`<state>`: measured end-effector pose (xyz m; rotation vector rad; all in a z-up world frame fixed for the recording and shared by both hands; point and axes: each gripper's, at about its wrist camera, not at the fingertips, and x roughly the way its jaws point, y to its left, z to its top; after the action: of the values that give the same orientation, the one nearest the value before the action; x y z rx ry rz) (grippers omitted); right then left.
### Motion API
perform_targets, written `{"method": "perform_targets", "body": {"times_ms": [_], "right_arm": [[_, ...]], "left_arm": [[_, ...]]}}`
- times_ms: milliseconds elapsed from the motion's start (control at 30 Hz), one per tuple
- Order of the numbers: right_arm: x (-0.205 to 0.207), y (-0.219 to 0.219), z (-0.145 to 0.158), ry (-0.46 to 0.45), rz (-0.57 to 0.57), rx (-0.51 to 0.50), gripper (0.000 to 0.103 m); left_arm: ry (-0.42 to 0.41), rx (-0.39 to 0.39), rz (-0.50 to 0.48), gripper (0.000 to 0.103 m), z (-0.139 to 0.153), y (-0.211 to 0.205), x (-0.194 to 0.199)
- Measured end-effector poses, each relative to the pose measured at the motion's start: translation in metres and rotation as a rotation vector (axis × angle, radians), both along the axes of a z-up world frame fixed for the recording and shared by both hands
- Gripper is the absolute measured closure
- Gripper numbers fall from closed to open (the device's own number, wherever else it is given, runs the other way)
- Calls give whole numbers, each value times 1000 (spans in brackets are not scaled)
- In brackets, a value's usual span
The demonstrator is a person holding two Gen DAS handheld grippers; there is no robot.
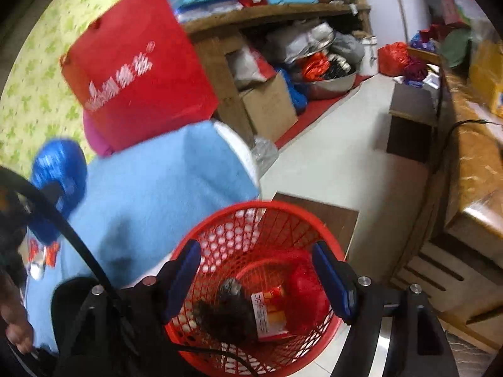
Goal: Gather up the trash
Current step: 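Open the right tool to drop the ribbon into the basket while the left tool drops the blue bag, then move both tools back over the blanket toward the orange mesh bag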
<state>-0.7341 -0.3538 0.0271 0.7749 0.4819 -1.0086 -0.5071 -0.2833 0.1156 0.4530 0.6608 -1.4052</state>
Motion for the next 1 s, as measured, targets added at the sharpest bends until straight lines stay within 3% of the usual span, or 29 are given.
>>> {"method": "perform_targets", "body": {"times_ms": [300,367,433,567,667,733,1000], "right_arm": [[-28,2,43,-74,-106,-115,27],[-29,3,48,-77,-114,-123,27],[-30,4,51,-76,-121,-128,27],[-30,8,57,-74,-125,-143,27],[-27,12,60,-79,-122,-153,27],[-22,15,61,-81,-113,-155,27],[-4,34,71,-92,-55,-173,27]], "left_arm": [[18,99,-144,49,-26,-31,-36],[19,126,-164,44,-30,-37,-42],[7,152,-175,28,-34,-43,-47],[-32,147,-138,27,-28,-40,-40],[-17,101,-90,25,-14,-24,-18],[-10,75,-48,18,-6,-13,-3],[24,19,100,18,7,32,51]]}}
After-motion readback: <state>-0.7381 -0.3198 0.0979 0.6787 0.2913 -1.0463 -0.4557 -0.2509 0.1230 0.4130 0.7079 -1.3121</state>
